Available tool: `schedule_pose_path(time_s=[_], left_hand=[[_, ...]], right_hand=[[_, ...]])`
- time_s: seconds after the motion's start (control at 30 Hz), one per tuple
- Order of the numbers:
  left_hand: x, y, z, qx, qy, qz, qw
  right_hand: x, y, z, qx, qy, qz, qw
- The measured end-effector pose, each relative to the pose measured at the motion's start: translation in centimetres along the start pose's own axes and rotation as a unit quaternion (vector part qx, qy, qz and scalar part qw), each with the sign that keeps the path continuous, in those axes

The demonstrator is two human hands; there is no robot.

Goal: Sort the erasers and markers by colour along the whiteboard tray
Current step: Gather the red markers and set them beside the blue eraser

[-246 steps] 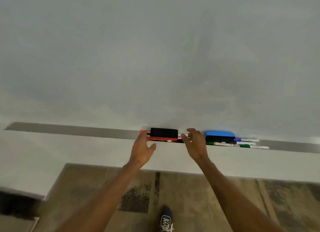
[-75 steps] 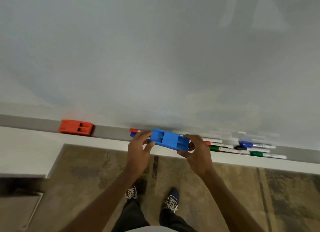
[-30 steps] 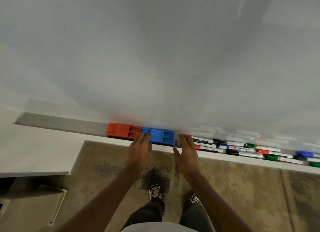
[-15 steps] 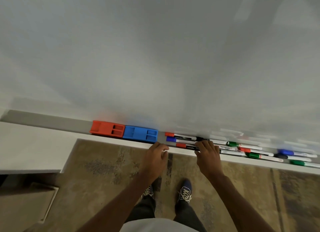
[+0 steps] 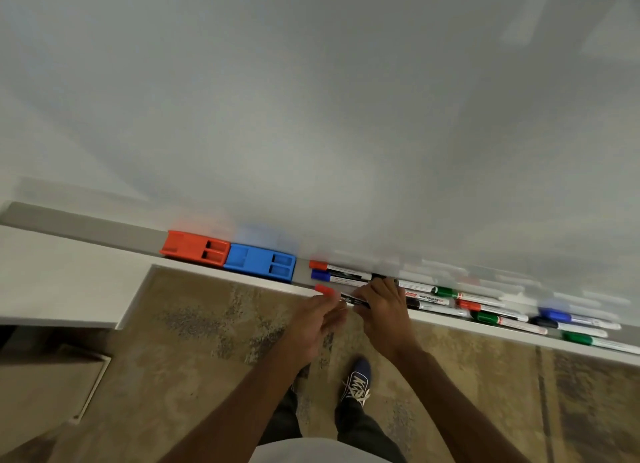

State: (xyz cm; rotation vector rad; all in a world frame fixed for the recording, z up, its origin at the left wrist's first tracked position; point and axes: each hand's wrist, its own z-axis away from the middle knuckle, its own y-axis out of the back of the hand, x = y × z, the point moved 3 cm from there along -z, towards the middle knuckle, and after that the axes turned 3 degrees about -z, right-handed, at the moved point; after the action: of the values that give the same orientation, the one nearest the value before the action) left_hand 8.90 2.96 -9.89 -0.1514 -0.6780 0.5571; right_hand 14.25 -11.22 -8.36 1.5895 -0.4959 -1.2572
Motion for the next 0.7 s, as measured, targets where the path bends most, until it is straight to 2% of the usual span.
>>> schedule_pose_path(time_s=[0.13,0.23,0.37,0.53,0.7], left_hand=[[0.0,-0.2,0.0,0.002,-0.017,0.039,0.999],[0.2,0.2,-0.3,0.029,-0.023,0.054,0.998],[0.8,0.6,-0.3,0.041,-0.021,0.057,0.997],[1.1,0.9,-0.2,0.041,-0.019,0.056,0.997],[1.1,1.8,-0.3,0.043,-0.036,0.043,0.998]], right_hand=[[-0.9,-0.2,0.0,-0.027,0.046,-0.035,0.998],[-0.6,0.2,-0.4,0.005,0.044,-0.066,0.997],[0.3,1.0,-1.5,0.053,0.039,0.045,0.997],[0.6,0.4,-2.2,-0.025,0.050,0.174,0.983],[0.1,-0.7,-2.4,-0.081,0.017,0.185,0.979]])
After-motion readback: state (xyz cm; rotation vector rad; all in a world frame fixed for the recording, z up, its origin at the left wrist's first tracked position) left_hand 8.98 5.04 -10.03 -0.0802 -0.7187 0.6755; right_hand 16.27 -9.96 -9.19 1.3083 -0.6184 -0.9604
